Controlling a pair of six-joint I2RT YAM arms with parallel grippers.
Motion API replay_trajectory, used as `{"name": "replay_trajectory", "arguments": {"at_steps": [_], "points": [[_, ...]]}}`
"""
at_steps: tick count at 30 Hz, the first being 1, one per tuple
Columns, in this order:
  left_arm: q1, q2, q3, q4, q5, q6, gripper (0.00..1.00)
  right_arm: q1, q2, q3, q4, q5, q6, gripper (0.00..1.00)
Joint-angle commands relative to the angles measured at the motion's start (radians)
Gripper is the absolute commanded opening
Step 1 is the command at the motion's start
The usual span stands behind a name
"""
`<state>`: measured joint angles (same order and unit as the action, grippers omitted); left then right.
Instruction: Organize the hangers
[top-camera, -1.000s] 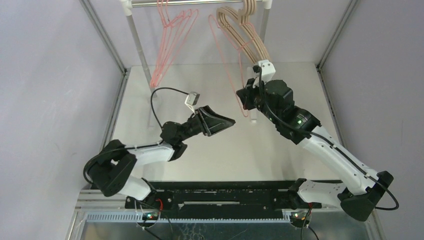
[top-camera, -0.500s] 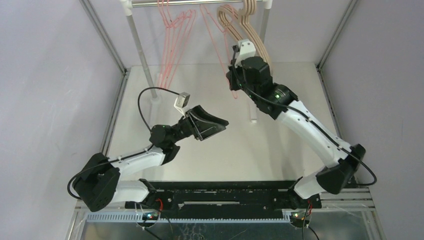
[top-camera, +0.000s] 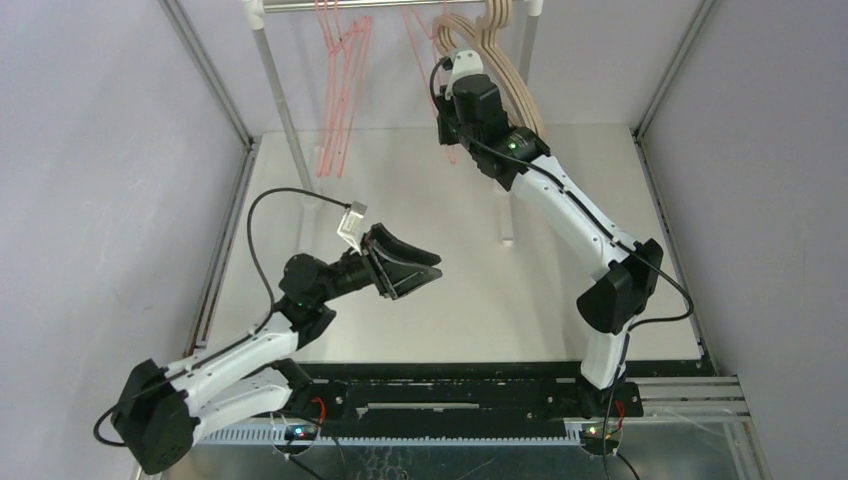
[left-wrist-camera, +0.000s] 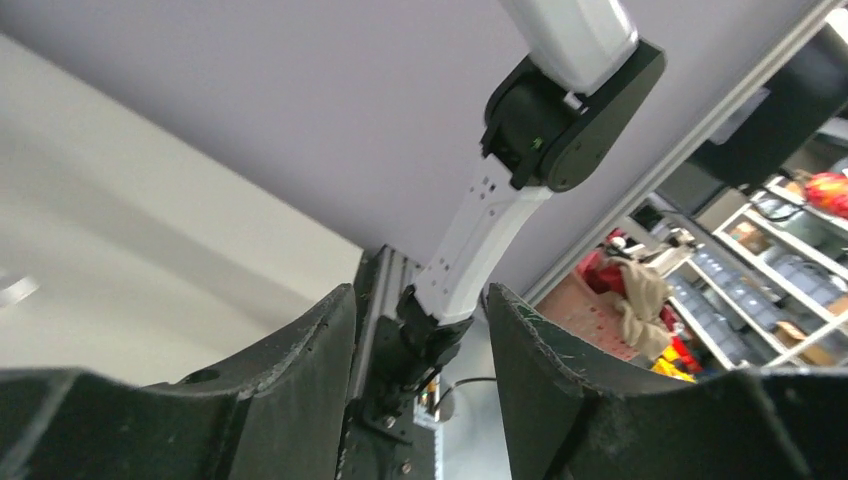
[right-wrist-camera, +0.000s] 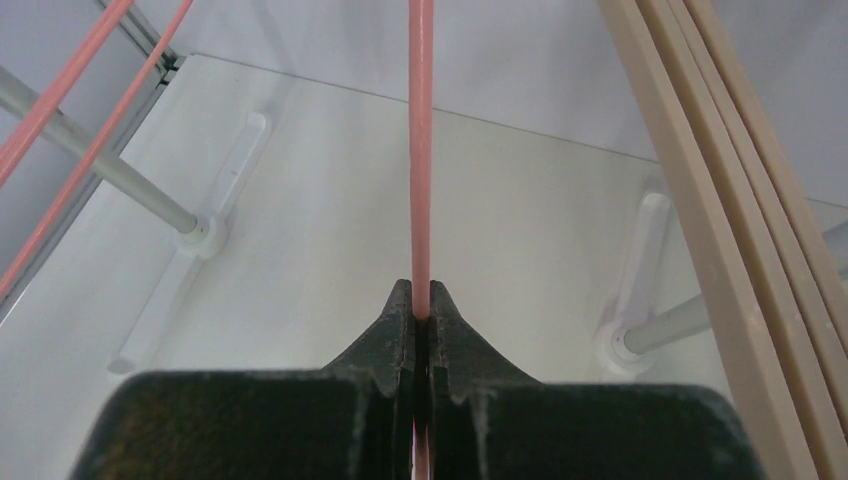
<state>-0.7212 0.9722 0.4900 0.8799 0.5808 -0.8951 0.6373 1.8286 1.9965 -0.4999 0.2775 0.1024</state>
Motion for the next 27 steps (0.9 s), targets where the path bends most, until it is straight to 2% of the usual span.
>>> {"name": "replay_trajectory", "arguments": {"at_steps": [1, 3, 12, 13, 14, 15, 17, 20, 21, 25, 27], "points": [[0.005, -0.077, 0.025, -0.299, -0.057, 0.217, 0.57, -0.024, 0.017, 0.086, 0.005, -0.022, 0.009, 0.0], [0.005, -0.082, 0.032, -0.36, -0.07, 0.273, 0.57, -0.028, 0.037, 0.096, -0.007, -0.033, 0.016, 0.0], [0.005, -0.113, 0.018, -0.461, -0.151, 0.338, 0.58, -0.042, 0.094, 0.077, -0.053, -0.058, 0.046, 0.0], [0.005, -0.114, 0.017, -0.47, -0.157, 0.346, 0.59, -0.041, 0.09, 0.06, -0.052, -0.051, 0.052, 0.03], [0.005, -0.115, 0.015, -0.473, -0.162, 0.352, 0.6, -0.04, 0.082, 0.04, -0.049, -0.035, 0.061, 0.14], [0.005, -0.114, 0.015, -0.482, -0.17, 0.36, 0.65, -0.037, 0.07, 0.015, -0.046, -0.016, 0.075, 0.32], [0.005, -0.11, 0.022, -0.513, -0.194, 0.384, 0.68, -0.034, 0.031, -0.044, -0.028, 0.023, 0.086, 0.55], [0.005, -0.098, 0.029, -0.546, -0.229, 0.415, 0.73, -0.03, -0.069, -0.18, 0.052, 0.02, 0.089, 0.96], [0.005, -0.096, 0.03, -0.556, -0.24, 0.426, 0.78, -0.029, -0.098, -0.223, 0.068, 0.016, 0.088, 0.99], [0.005, -0.086, 0.036, -0.607, -0.304, 0.466, 0.98, -0.024, -0.193, -0.308, 0.063, 0.012, 0.084, 1.0], [0.005, -0.087, 0.031, -0.627, -0.338, 0.486, 0.99, -0.013, -0.25, -0.377, 0.077, 0.015, 0.077, 1.0]]}}
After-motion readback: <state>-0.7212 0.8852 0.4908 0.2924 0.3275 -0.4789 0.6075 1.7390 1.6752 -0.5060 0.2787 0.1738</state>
